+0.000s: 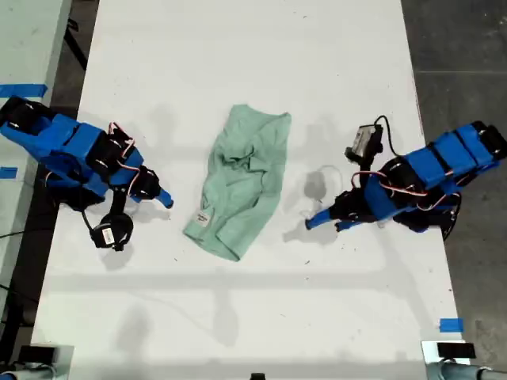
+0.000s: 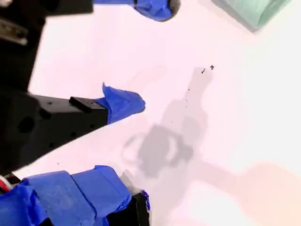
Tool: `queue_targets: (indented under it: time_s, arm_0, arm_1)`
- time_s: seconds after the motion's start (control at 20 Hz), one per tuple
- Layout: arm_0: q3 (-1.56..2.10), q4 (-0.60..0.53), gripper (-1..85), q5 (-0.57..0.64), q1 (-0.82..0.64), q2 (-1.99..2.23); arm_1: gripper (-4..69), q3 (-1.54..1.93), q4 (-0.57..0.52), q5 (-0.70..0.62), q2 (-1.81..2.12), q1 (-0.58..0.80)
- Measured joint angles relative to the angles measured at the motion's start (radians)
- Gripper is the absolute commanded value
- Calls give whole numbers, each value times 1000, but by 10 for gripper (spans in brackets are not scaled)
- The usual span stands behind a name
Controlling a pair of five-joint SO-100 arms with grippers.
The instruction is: Fold tshirt
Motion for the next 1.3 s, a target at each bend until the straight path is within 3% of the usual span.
queue_targets:
  time_s: [0.15,0.3,0.5,0.8,0.95,1.05,1.1,1.15,1.3]
  arm_0:
    - [-46,-15,247,52,-11,-84]
    - [-222,-64,247,201,-74,-278]
    - [-377,-221,250,357,-138,-548]
    - [-420,-356,234,379,-150,-818]
    - [-459,-417,139,367,-150,-893]
    - [-471,-476,17,356,-150,-923]
    - [-479,-503,1,345,-150,-925]
    - [-485,-523,1,328,-150,-930]
    - [-503,-535,0,298,-135,-948]
  arm_1:
    - [321,-150,-15,-87,-212,29]
    - [323,-431,-28,-206,-528,87]
    - [327,-893,-12,-331,-971,130]
    - [324,-1356,21,-393,-1430,143]
    - [309,-1376,-35,-394,-1508,156]
    - [205,-1422,-87,-394,-1554,164]
    - [73,-1442,-120,-390,-1578,167]
    - [-10,-1451,-152,-379,-1592,167]
    - [-9,-1453,-169,-339,-1611,163]
